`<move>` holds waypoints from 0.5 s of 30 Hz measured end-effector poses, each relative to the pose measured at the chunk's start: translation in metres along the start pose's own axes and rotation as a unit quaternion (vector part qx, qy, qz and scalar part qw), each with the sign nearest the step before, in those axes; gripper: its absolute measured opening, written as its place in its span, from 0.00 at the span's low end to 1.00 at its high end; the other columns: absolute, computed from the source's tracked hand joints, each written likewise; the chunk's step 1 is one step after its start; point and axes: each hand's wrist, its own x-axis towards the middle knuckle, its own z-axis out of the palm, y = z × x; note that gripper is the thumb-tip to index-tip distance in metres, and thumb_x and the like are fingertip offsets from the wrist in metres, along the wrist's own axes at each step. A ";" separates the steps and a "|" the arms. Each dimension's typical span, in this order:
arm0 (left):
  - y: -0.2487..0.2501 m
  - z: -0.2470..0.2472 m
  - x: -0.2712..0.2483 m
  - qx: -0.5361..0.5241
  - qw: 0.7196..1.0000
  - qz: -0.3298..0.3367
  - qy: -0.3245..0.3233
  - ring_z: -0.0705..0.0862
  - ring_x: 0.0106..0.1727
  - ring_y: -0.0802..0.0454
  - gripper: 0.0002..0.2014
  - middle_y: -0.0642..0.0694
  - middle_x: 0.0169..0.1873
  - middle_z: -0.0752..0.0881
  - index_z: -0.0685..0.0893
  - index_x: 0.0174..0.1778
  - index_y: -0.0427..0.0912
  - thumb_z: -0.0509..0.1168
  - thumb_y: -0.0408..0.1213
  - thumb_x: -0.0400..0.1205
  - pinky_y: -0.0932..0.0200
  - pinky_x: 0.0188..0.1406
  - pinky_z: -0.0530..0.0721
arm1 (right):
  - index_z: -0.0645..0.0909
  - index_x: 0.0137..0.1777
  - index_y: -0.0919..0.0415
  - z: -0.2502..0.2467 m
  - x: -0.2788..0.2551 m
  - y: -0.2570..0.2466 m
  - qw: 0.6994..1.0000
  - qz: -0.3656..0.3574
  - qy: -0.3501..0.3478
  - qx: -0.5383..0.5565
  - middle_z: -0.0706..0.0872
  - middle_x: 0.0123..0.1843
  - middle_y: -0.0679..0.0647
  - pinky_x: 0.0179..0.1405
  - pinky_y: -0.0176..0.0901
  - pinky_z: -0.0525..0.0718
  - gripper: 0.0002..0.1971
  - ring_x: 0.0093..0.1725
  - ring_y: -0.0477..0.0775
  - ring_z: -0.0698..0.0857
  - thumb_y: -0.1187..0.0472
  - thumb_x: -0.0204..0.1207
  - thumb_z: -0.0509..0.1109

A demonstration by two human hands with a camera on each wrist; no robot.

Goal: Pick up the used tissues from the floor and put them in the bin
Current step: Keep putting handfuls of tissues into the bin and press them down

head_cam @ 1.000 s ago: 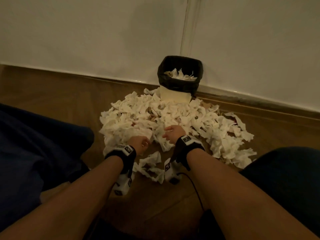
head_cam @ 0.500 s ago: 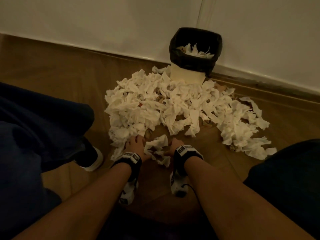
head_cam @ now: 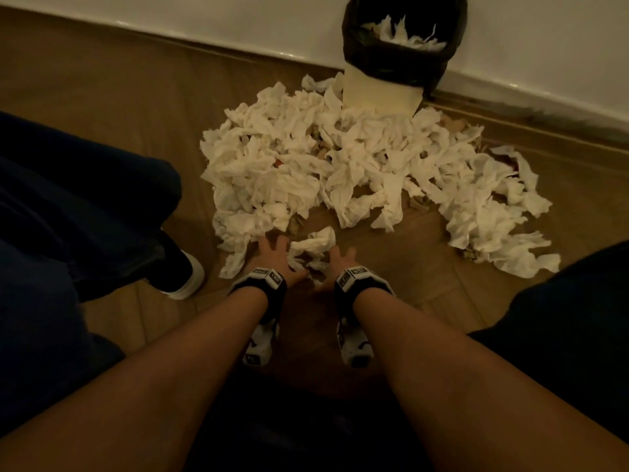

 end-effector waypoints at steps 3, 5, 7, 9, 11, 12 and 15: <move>0.001 -0.001 -0.001 -0.005 1.000 0.005 -0.010 0.64 0.75 0.28 0.41 0.40 0.79 0.43 0.55 0.77 0.57 0.65 0.64 0.71 0.39 0.64 0.76 | 0.45 0.82 0.48 0.000 -0.002 -0.001 1.000 -0.023 0.012 -0.012 0.48 0.79 0.65 0.64 0.65 0.75 0.50 0.72 0.77 0.68 0.47 0.69 0.76; 0.001 0.000 -0.002 -0.003 1.000 0.014 -0.015 0.68 0.72 0.27 0.39 0.38 0.78 0.47 0.56 0.76 0.59 0.65 0.63 0.72 0.37 0.62 0.77 | 0.53 0.79 0.47 0.000 -0.003 -0.002 0.999 -0.047 0.012 -0.024 0.50 0.78 0.64 0.61 0.62 0.77 0.43 0.69 0.77 0.70 0.51 0.70 0.76; 0.001 0.000 -0.001 0.001 0.999 0.031 -0.009 0.71 0.68 0.28 0.33 0.36 0.75 0.56 0.61 0.73 0.57 0.64 0.60 0.74 0.39 0.60 0.78 | 0.61 0.75 0.48 0.002 -0.003 -0.002 0.997 -0.068 0.013 -0.037 0.49 0.78 0.63 0.60 0.59 0.78 0.35 0.68 0.75 0.72 0.54 0.71 0.75; 0.001 0.001 0.000 0.020 0.999 0.045 0.003 0.74 0.64 0.31 0.25 0.34 0.68 0.66 0.69 0.68 0.50 0.60 0.58 0.78 0.44 0.56 0.77 | 0.66 0.76 0.52 0.007 -0.003 -0.001 0.996 -0.085 0.027 -0.023 0.53 0.80 0.62 0.62 0.52 0.76 0.31 0.70 0.71 0.72 0.57 0.74 0.73; 0.002 0.001 0.003 0.051 0.997 0.052 0.001 0.77 0.59 0.34 0.20 0.34 0.62 0.74 0.77 0.60 0.42 0.56 0.54 0.82 0.51 0.48 0.75 | 0.69 0.76 0.60 0.009 -0.004 0.000 0.994 -0.093 0.053 0.030 0.66 0.78 0.61 0.58 0.40 0.74 0.27 0.72 0.63 0.73 0.60 0.77 0.70; 0.002 -0.001 0.005 0.063 0.996 0.056 -0.002 0.79 0.56 0.37 0.19 0.35 0.59 0.78 0.80 0.57 0.39 0.57 0.52 0.83 0.53 0.45 0.74 | 0.71 0.74 0.63 0.008 -0.005 0.000 0.993 -0.092 0.061 0.042 0.71 0.75 0.62 0.56 0.38 0.74 0.25 0.71 0.61 0.75 0.61 0.78 0.69; 0.000 -0.005 0.010 0.070 0.996 0.053 -0.014 0.83 0.52 0.41 0.12 0.38 0.52 0.85 0.85 0.51 0.38 0.60 0.40 0.83 0.56 0.40 0.76 | 0.78 0.65 0.67 -0.004 -0.008 -0.004 0.996 -0.061 0.061 0.029 0.81 0.66 0.63 0.58 0.44 0.78 0.15 0.65 0.62 0.80 0.60 0.83 0.61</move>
